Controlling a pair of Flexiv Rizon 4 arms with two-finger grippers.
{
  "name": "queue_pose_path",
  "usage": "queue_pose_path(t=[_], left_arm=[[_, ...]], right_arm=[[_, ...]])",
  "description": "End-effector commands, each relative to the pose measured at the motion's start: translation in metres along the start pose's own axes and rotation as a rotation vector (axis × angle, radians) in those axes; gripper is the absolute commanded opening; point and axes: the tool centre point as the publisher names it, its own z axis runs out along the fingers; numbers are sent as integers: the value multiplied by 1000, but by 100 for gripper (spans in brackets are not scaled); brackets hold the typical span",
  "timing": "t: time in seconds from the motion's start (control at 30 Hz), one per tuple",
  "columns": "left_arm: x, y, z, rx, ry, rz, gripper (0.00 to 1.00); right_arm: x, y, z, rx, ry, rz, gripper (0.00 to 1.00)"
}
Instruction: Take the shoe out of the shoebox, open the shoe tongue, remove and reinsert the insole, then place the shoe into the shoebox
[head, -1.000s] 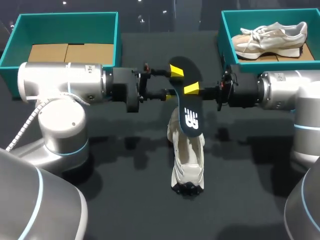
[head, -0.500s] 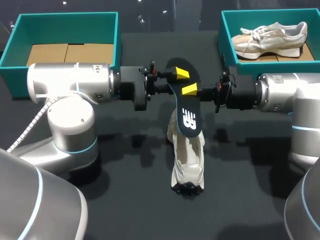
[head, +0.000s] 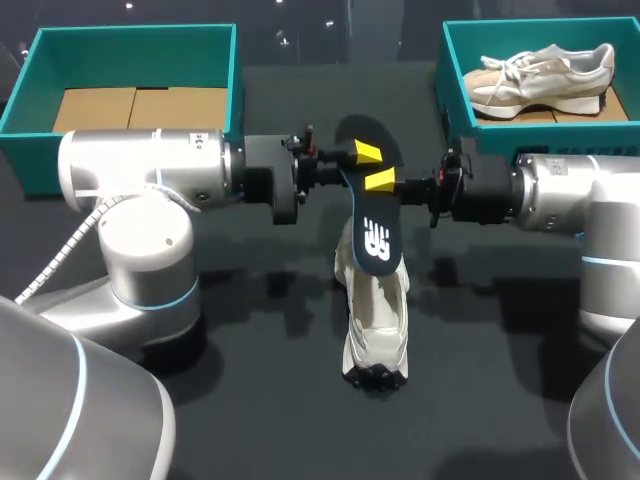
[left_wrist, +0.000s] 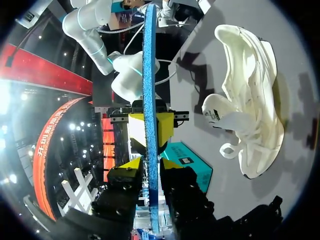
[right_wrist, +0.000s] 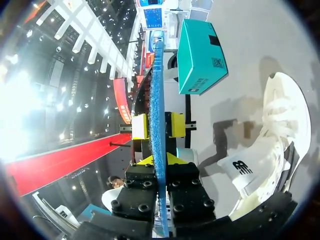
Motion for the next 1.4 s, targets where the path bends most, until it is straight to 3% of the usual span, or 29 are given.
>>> queue_pose_path(t=[0.03,0.2,0.23,0.27,0.3,0.53,0.57,0.93,1.0,1.07,1.17,1.2,1.4], left_arm=[[2,-1,3,-4,2,1,0],[3,-3,3,-2,4,8,0],[2,-4,2,-3,4,8,0],[2,-5,1,-5,4,10,0],[2,-5,-1,-6,5,10,0],[-1,-12,-19,-22,18,9,0],[-1,-13,-22,-25,20,5,0],[3,-28,-43,-64,63,-56,0],[2,-31,-48,-25,40,-102,0],[-1,-35,-54,23,13,-140,0],[-7,-37,-62,74,-17,-228,0],[-10,-39,-65,84,-15,-233,0],[-13,-41,-67,67,25,-197,0]], right_arm=[[1,-1,1,3,-3,1,0],[-1,-1,0,12,11,7,0],[-1,-1,-1,17,16,6,33],[-1,-1,-3,24,21,0,76],[-1,-1,-7,31,30,-7,100],[1,2,-41,87,19,-120,100],[-1,5,-48,61,11,-123,100],[-3,6,-50,66,8,-153,100],[-1,8,-58,126,52,-279,100],[1,12,-73,119,72,-388,100],[4,17,-94,134,3,-536,100],[2,18,-99,127,-49,-534,100],[2,18,-99,127,-49,-534,100]])
